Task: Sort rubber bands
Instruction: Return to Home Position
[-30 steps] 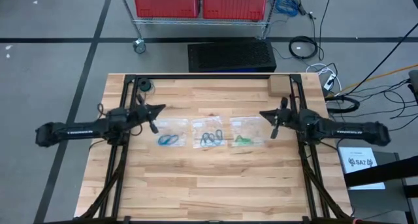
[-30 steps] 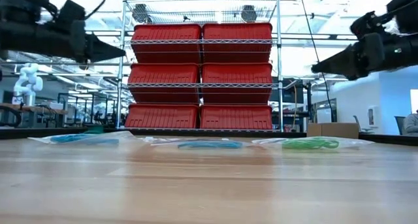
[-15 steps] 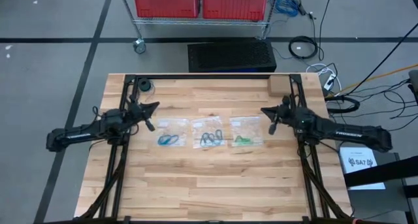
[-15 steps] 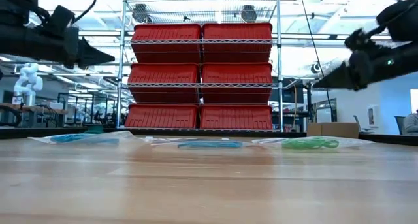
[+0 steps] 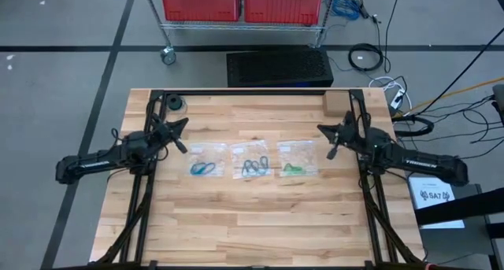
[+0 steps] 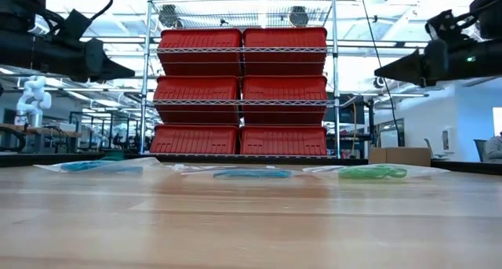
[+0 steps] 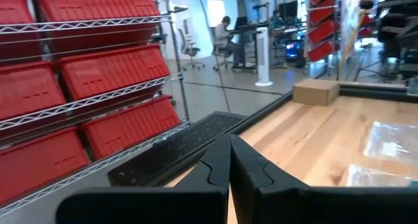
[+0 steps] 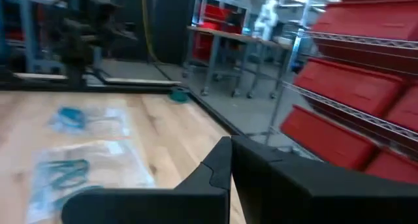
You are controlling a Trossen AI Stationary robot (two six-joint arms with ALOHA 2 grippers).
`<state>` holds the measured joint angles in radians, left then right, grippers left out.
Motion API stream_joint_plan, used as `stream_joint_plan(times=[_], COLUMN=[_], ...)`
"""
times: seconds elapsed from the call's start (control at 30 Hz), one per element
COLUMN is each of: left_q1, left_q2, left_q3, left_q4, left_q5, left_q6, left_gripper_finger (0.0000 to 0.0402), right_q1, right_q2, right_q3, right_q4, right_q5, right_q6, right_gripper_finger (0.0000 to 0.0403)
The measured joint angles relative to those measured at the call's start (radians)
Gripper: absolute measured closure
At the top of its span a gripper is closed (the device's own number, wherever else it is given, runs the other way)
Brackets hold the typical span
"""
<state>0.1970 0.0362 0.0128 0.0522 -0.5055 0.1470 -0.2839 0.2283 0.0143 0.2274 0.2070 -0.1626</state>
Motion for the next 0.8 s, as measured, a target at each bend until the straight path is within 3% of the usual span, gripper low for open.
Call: stream_joint_plan(times=[0.07,0.27,0.47,0.67,0.8], left_q1=[0.000,0.000,0.000,0.000,0.000], left_q2=[-0.001,0.000,0.001,0.002,0.002], left_q3=[0.000,0.000,0.000,0.000,0.000], left_q4=[0.000,0.000,0.000,0.000,0.000], left_q5=[-0.021,-0.025,-0.050,-0.050,-0.050], left_q6=[0.000,-0.009,-0.008,-0.008,-0.008], left_gripper_finger=[0.0398,0.0398,0.0398,0.0398,0.0398], right_q1=[0.002,0.004,0.003,0.003,0.003], right_q2=[-0.067,-0.228,-0.201,-0.197,-0.197], right_q3=[0.000,0.000,0.000,0.000,0.000], right_q4=[-0.049,-0.172,-0.215,-0.209,-0.210], right_q5=[-0.021,-0.217,-0.190,-0.182,-0.182], right_q6=[-0.003,0.064,0.119,0.319,0.365], right_gripper_finger=[0.0403,0.0403,0.0403,0.0403,0.0403])
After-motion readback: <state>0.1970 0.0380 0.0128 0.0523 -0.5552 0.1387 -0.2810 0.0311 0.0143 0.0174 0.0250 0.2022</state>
